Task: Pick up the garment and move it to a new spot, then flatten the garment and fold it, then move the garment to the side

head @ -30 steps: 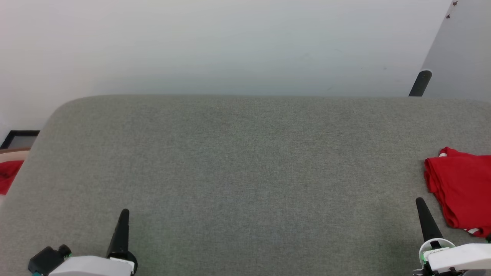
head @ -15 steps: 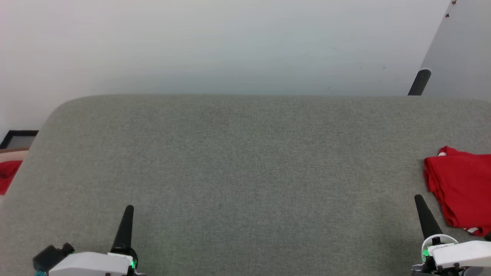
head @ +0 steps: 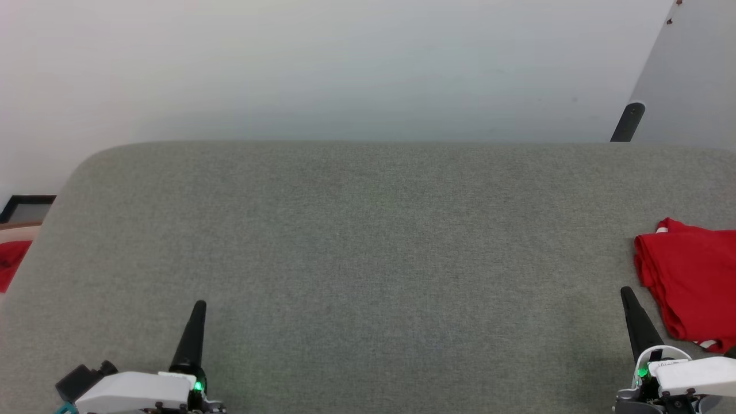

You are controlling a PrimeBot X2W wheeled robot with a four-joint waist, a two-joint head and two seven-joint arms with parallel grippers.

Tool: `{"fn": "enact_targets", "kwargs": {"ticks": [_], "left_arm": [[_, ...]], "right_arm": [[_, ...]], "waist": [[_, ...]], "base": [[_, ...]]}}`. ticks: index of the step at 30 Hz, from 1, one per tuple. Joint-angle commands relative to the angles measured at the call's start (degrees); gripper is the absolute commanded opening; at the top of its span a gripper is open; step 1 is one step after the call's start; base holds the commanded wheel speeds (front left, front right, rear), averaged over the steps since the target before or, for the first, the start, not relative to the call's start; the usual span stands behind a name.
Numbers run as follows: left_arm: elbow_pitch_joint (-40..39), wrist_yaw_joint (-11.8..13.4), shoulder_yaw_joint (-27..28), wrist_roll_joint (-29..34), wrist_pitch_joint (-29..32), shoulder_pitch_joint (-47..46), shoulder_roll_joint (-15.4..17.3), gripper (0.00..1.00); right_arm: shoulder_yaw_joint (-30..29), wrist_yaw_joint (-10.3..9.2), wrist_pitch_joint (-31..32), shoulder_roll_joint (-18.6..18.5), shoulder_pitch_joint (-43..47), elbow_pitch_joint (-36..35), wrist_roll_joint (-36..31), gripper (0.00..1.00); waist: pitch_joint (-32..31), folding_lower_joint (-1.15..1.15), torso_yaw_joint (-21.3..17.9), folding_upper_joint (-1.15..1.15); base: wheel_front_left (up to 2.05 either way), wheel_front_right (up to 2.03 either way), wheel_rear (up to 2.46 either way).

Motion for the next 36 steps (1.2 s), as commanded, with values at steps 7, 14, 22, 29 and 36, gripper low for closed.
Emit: {"fn": "enact_targets", "kwargs": {"ticks": [7, 14, 22, 29, 36], "left_arm": [[0.0, 0.0, 0.4, -3.4, 1.1, -1.4, -0.4, 0.00], [0.3, 0.0, 0.5, -6.2, 1.9, -1.9, -0.8, 0.00], [0.5, 0.0, 0.7, -9.2, 2.8, -2.5, -1.3, 0.00], [0.7, 0.0, 0.8, -11.5, 3.5, -2.8, -1.7, 0.00], [0.9, 0.0, 0.9, -13.3, 4.1, -3.2, -2.0, 0.00]], "right_arm": [[-0.4, 0.02, 0.8, 0.1, -1.2, 0.3, 3.7, 0.00], [-0.5, 0.02, 1.3, 0.3, -1.5, 0.8, 6.4, 0.00], [-0.7, 0.02, 1.8, 0.4, -1.9, 1.2, 9.5, 0.00], [-0.8, 0.02, 2.2, 0.6, -2.3, 1.6, 12.2, 0.00], [-0.9, 0.02, 2.5, 0.7, -2.6, 1.9, 14.0, 0.00]], "waist": [[0.1, 0.00, -0.1, 0.00], [0.1, 0.00, -0.2, 0.00], [0.2, 0.00, -0.3, 0.00], [0.3, 0.00, -0.3, 0.00], [0.4, 0.00, -0.4, 0.00]], "base": [[0.00, 0.00, 0.00], [0.00, 0.00, 0.00], [0.00, 0.00, 0.00], [0.00, 0.00, 0.00], [0.00, 0.00, 0.00]]}}
